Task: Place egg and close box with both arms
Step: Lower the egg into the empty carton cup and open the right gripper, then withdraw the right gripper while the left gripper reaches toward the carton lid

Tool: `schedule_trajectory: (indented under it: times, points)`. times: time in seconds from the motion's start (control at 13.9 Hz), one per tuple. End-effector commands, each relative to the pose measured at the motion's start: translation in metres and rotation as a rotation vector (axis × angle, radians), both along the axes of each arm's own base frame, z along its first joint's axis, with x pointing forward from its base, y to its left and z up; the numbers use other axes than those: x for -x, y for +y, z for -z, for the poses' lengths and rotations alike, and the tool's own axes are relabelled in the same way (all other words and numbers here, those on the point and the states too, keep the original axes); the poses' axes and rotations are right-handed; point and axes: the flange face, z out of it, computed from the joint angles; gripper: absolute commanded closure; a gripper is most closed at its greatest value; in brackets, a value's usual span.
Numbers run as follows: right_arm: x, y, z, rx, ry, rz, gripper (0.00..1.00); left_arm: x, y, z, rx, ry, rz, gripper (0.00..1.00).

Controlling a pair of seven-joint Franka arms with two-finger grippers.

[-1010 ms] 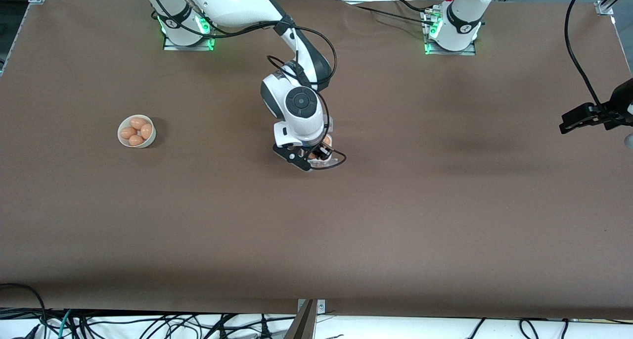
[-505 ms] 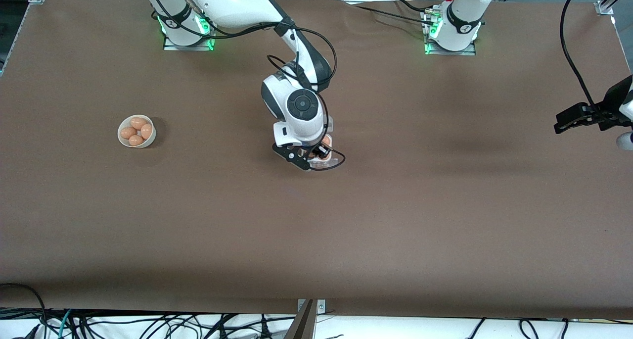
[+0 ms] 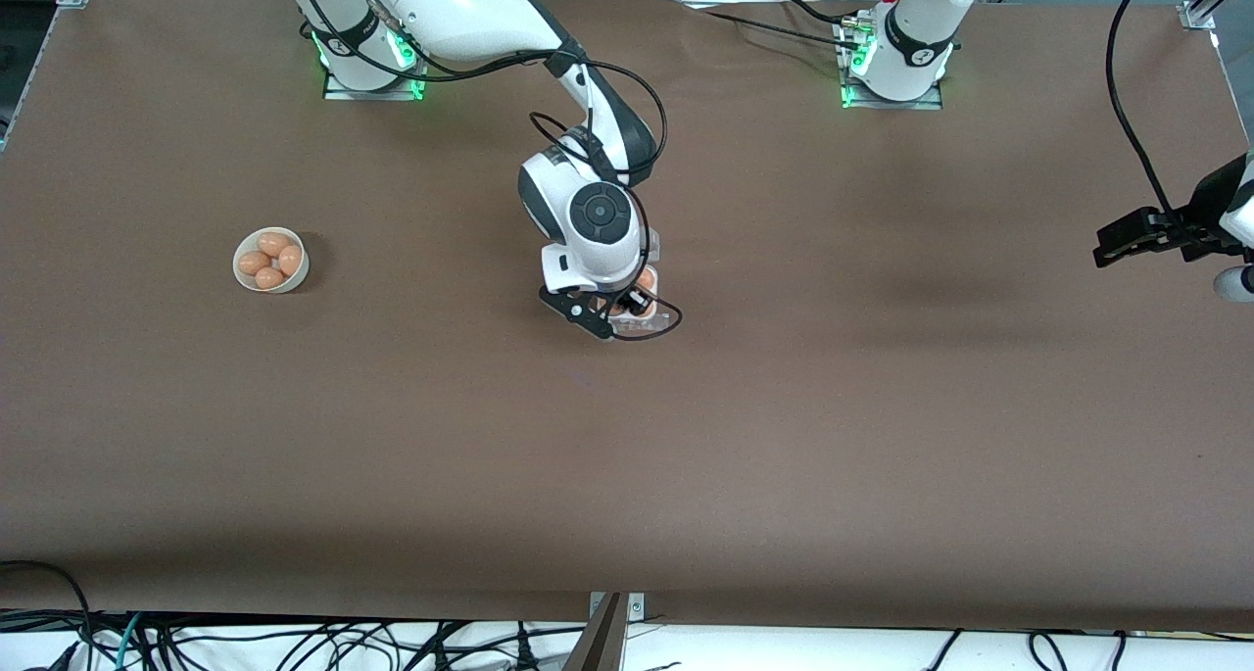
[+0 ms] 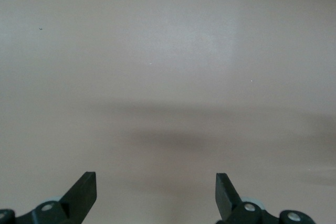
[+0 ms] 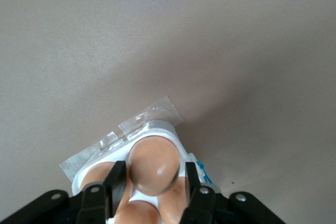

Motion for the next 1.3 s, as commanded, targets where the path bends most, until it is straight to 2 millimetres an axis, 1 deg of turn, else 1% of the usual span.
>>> schedule_trajectory:
  times: [0.0,0.14,0.29,0.36,0.51,0.58,0.65,0.72,0.79,0.87,0.94,1.01,1.08,1.15,1.23]
  points:
    - [-0.003,0.005,-0.004,-0.009,-0.005,-0.007,0.00,-0.002,-0.007,-0.005,-0.012,0.004,0.020,0.00]
    - [-0.007,0.002,-0.011,-0.009,-0.016,-0.012,0.00,-0.002,-0.013,-0.004,-0.012,0.005,0.029,0.00]
    - [-0.020,-0.010,-0.026,-0.008,-0.040,-0.071,0.00,-0.003,-0.023,0.001,-0.010,0.014,0.047,0.00]
    - [-0.032,-0.024,-0.030,-0.007,-0.046,-0.101,0.00,-0.002,-0.036,0.003,-0.009,0.025,0.070,0.00]
    - [-0.046,-0.042,-0.038,-0.011,-0.041,-0.135,0.00,-0.001,-0.069,0.011,-0.009,0.064,0.122,0.00]
    - [-0.056,-0.056,-0.039,-0.005,-0.033,-0.135,0.00,-0.002,-0.082,0.018,-0.006,0.080,0.146,0.00]
    - [-0.068,-0.076,-0.040,0.003,-0.019,-0.144,0.00,-0.001,-0.096,0.024,0.023,0.097,0.162,0.00]
    - [-0.081,-0.097,-0.047,-0.003,-0.012,-0.163,0.00,0.000,-0.115,0.032,0.061,0.125,0.183,0.06]
    - [-0.092,-0.114,-0.057,-0.012,-0.010,-0.197,0.00,0.002,-0.127,0.037,0.091,0.153,0.195,0.14]
    - [-0.101,-0.133,-0.065,-0.015,0.000,-0.214,0.00,0.006,-0.140,0.045,0.117,0.194,0.211,0.26]
    - [-0.112,-0.160,-0.069,-0.005,0.024,-0.205,0.00,0.009,-0.152,0.053,0.148,0.235,0.217,0.41]
    - [-0.120,-0.181,-0.078,-0.008,0.035,-0.224,0.00,0.010,-0.163,0.058,0.171,0.252,0.208,0.50]
    - [-0.127,-0.200,-0.086,-0.016,0.043,-0.269,0.00,0.014,-0.182,0.062,0.184,0.269,0.197,0.62]
    - [-0.133,-0.223,-0.101,-0.023,0.055,-0.303,0.00,0.016,-0.200,0.070,0.184,0.287,0.184,0.70]
    - [-0.138,-0.242,-0.111,-0.029,0.061,-0.331,0.00,0.021,-0.222,0.076,0.171,0.305,0.175,0.77]
